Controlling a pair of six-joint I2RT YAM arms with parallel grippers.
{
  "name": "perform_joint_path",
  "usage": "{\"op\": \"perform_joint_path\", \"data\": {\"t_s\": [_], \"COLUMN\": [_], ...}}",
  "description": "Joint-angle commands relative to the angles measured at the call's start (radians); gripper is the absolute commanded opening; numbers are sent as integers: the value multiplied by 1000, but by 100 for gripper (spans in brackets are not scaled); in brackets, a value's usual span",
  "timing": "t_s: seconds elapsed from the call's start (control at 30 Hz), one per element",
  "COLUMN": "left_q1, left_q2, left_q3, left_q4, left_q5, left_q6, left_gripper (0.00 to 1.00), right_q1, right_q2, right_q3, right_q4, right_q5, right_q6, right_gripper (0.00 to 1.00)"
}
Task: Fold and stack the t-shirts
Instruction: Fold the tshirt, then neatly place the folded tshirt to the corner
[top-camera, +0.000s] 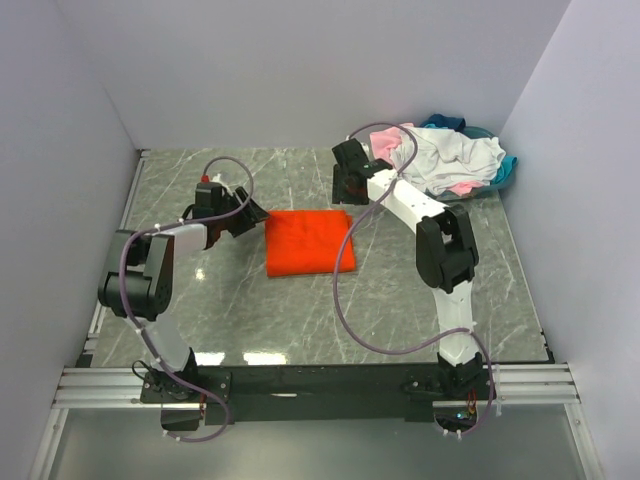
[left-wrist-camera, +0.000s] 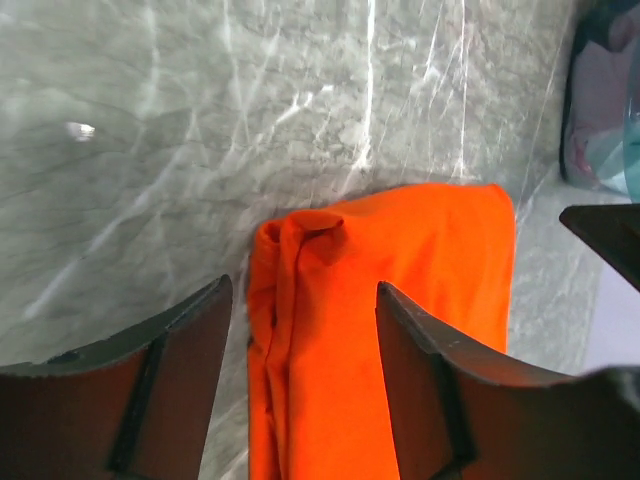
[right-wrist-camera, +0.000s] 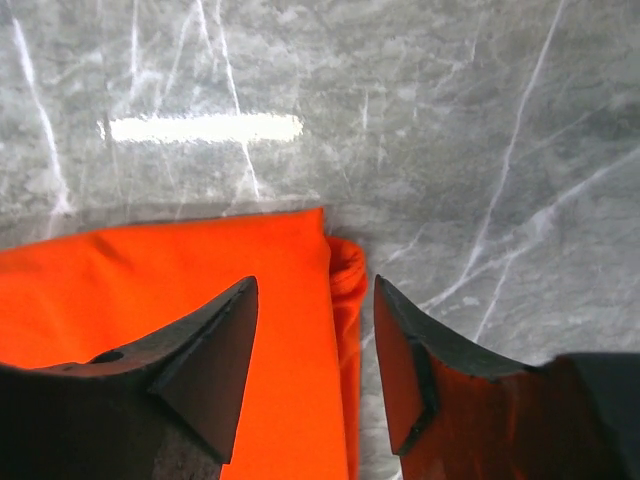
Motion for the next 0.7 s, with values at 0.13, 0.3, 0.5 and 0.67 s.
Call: {"op": "perform_joint_path", "data": {"t_s": [0.13,0.3,0.5,0.67], "left_q1": [3,3,3,3], "left_q2": [-218,-292,-278,-243], "left_q3": [-115,-255,-344,-384], "left_q4": [32,132,245,325], "left_q5": [-42,64,173,216], "left_q6": [61,46,11,-34], "left_gripper": [69,72,73,73], "right_q1": [4,55,165,234], "right_q2": [-233,-376,-402,-324], "right_q3": [-159,-355,-458,-429], "right_q4": [82,197,286,260], "right_q5": [-7,-86,-152,-128], "right_q6": [9,32,58,77], "right_gripper": [57,56,56,55]}}
